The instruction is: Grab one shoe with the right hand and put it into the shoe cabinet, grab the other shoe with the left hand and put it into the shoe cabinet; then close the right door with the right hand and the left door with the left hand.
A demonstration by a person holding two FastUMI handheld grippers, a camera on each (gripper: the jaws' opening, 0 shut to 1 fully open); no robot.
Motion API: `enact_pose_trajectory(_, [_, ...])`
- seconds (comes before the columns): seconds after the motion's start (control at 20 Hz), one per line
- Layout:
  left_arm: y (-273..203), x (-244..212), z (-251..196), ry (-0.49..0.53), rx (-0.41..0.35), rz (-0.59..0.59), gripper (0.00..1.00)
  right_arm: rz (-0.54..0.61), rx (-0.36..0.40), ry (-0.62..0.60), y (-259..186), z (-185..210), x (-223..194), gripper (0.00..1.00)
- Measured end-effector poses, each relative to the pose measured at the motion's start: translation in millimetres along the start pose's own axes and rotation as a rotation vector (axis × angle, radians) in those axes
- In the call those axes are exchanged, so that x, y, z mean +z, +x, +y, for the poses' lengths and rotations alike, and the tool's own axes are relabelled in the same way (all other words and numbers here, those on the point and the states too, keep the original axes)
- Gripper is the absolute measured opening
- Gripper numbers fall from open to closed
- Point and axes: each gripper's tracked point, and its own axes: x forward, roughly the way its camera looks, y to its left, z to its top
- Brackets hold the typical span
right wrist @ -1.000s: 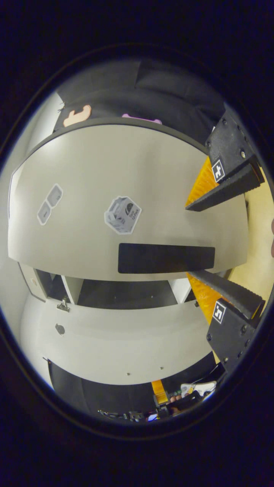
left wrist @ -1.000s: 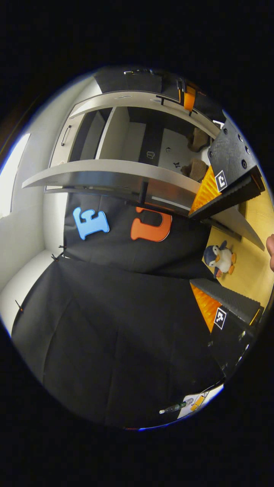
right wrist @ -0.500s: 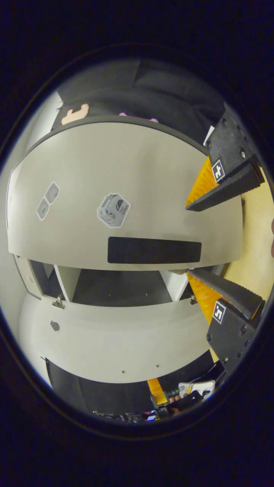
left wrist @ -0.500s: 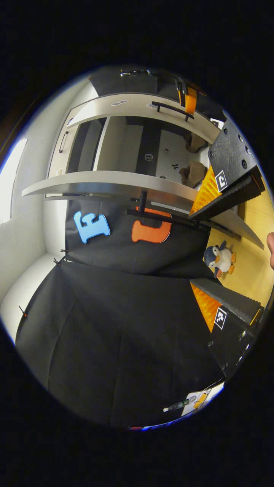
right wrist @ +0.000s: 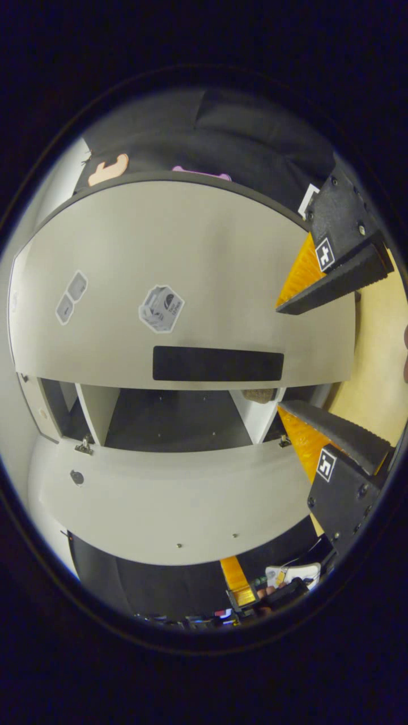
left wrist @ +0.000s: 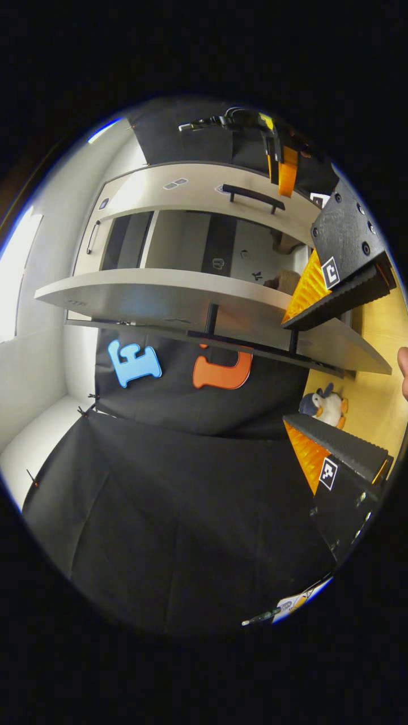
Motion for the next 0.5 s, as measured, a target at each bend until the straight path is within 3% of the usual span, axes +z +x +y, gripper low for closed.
enact_pose_trajectory(0.25, [2.7, -3.4, -15.2, -0.018, -0.034, 0.004, 0.92, 0.014, -0.028, 0.012, -12.3, -10.2, -9.3, 0.98])
enact_pose_trajectory(0.5, [18.7, -12.1, -53.2, -0.021, -0.131, 0.011, 0.92, 0.015, -0.058, 0.011, -23.6, -20.1, -13.0, 0.98])
